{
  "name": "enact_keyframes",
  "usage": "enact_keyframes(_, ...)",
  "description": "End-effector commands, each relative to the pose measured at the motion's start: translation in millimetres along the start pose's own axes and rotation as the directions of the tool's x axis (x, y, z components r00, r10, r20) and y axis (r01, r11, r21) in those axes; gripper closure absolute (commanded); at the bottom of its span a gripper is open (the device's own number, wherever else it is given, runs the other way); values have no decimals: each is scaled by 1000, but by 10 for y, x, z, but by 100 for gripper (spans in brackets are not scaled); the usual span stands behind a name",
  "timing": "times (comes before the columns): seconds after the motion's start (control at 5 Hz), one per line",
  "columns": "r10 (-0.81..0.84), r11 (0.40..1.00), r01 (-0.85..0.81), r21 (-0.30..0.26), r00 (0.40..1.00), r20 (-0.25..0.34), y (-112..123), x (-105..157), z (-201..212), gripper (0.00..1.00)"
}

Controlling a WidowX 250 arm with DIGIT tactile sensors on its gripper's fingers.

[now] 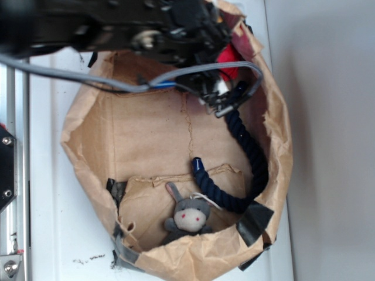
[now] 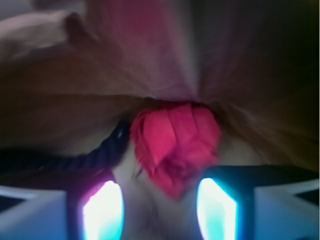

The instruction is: Grab the red paper.

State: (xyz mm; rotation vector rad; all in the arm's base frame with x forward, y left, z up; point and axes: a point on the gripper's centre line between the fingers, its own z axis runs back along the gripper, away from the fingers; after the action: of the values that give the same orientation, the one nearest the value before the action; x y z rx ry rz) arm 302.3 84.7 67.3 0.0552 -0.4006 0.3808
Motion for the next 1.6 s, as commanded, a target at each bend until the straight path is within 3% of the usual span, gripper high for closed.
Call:
enact_keyframes(0.0, 4, 1000, -5, 19, 998, 55, 52, 259, -77, 0)
enact_keyframes(0.2, -8, 1000, 6, 24, 997, 74, 83, 295, -87, 0)
enact_keyframes(0.6, -28, 998, 26, 64, 999, 31, 33, 282, -269, 1)
enact_keyframes(0.8, -18, 997, 16, 70, 999, 29, 31, 257, -289, 100)
enact_keyframes(1.0, -17, 997, 15, 72, 999, 27, 23, 239, -300, 100)
enact_keyframes(1.2, -15, 997, 12, 73, 999, 36, 17, -136, -159, 100)
enact_keyframes(1.4, -40, 999, 40, 1, 998, 53, 3, -275, 128, 100)
